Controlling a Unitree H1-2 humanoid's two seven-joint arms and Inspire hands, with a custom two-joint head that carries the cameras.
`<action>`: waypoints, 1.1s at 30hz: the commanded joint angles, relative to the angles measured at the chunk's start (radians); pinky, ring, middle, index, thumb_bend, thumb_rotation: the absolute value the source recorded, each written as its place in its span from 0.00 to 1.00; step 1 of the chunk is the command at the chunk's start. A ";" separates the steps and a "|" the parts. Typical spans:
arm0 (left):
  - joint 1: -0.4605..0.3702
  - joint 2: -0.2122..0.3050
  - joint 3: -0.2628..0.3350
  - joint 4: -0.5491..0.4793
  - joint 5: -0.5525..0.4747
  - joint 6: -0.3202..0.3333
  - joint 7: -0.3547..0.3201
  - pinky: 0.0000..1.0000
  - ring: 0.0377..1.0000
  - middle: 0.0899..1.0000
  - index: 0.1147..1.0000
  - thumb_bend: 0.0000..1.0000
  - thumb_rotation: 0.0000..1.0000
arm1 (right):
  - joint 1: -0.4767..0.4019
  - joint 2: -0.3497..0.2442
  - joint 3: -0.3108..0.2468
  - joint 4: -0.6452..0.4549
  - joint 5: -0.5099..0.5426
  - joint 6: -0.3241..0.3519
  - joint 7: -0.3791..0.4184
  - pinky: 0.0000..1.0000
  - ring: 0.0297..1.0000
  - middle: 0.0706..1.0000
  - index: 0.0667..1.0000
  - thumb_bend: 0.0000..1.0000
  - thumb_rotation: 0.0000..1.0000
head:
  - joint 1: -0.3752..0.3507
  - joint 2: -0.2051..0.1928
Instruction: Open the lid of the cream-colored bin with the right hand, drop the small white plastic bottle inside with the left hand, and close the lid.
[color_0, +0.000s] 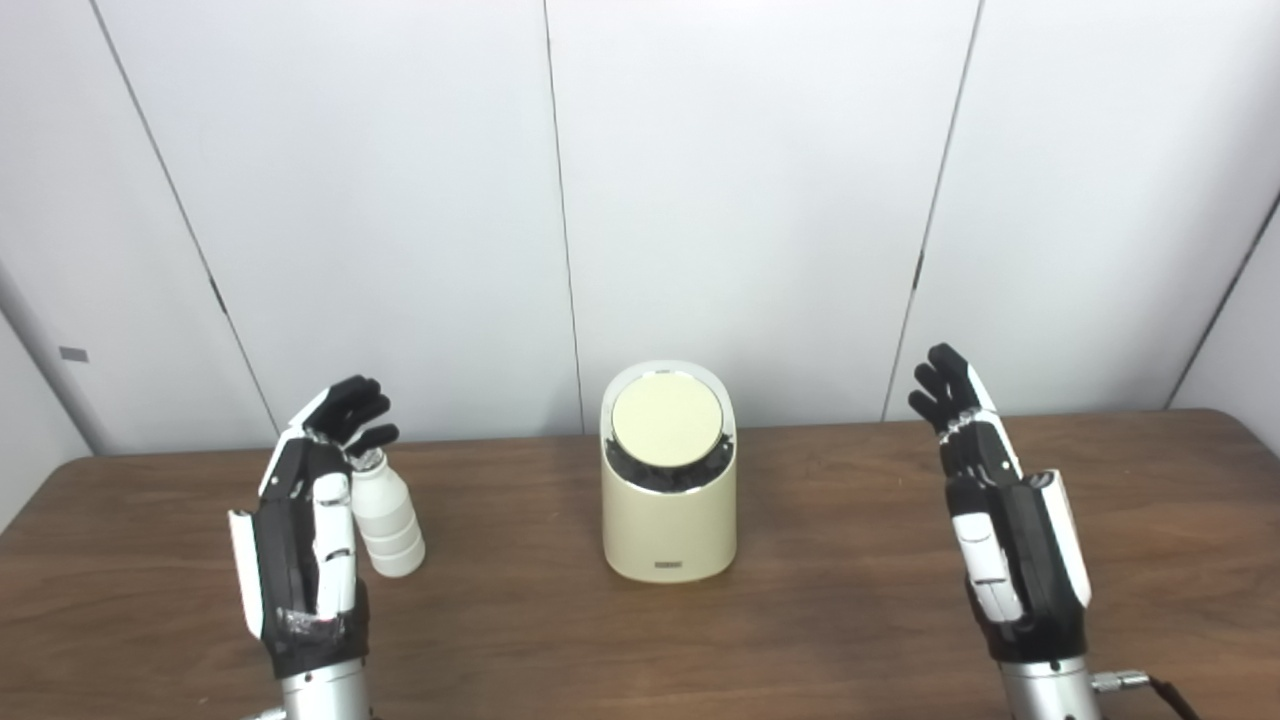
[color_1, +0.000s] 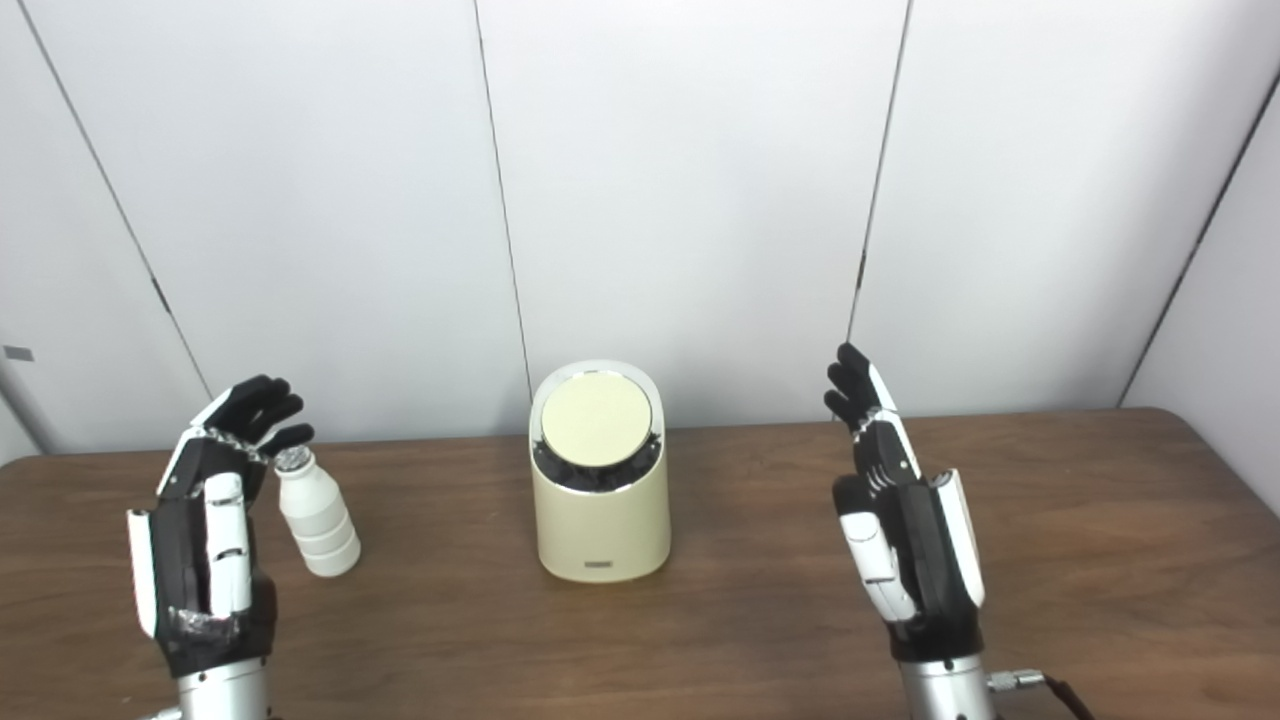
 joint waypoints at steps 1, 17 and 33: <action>-0.030 0.015 -0.013 -0.019 -0.026 -0.009 -0.031 0.79 0.83 0.83 0.81 0.26 0.83 | -0.021 0.005 -0.010 -0.029 0.004 -0.007 0.001 0.92 0.94 0.96 0.94 0.24 0.92 | -0.001 0.000; -0.024 0.062 -0.051 -0.051 -0.178 0.057 -0.166 0.88 0.91 0.92 0.91 0.28 0.86 | -0.025 0.010 -0.017 -0.044 0.006 0.023 0.019 0.90 0.94 0.95 0.90 0.24 0.90 | -0.002 0.004; -0.034 0.023 -0.030 -0.041 -0.150 0.061 -0.148 0.83 0.87 0.88 0.87 0.29 0.84 | -0.111 0.051 -0.023 -0.106 -0.115 0.127 0.007 0.81 0.88 0.90 0.88 0.62 0.90 | -0.005 -0.004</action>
